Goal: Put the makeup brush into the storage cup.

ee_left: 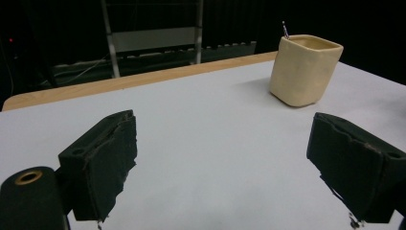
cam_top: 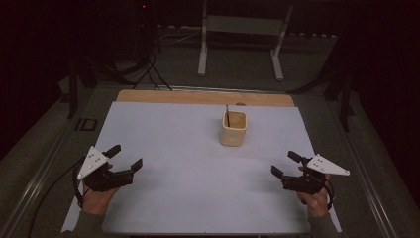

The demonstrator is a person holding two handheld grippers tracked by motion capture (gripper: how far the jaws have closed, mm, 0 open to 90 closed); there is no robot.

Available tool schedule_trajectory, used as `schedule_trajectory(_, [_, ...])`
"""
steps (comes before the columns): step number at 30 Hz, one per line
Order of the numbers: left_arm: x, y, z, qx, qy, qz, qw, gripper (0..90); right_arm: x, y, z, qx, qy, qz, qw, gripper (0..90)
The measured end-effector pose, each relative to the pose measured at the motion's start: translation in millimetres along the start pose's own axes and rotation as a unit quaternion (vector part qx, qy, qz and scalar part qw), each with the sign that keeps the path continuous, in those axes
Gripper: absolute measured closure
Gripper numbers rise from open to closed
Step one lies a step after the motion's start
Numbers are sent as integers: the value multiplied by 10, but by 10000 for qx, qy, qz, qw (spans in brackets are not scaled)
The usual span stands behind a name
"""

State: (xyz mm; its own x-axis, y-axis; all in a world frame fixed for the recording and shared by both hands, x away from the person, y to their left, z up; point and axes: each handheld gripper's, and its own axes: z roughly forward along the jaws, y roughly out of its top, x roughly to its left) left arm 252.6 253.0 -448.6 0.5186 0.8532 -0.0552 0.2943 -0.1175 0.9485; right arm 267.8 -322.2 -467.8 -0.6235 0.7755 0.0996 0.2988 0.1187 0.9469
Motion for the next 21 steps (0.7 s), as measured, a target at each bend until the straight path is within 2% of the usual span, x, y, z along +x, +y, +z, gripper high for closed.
schedule_trajectory(9, [23, -63, -124, -102, -28, 61, 9999, 104, 45, -41, -116, -89, -159, -285, 9994, 97])
schedule_trajectory(13, [38, -122, -206, -139, -54, 137, 9998, 93, 58, -71, -120, -47, -168, -294, 9994, 97])
schedule_trajectory(21, [51, -204, -281, -104, 39, 257, 9996, 78, 80, -112, -104, 72, -143, -340, 9993, 98])
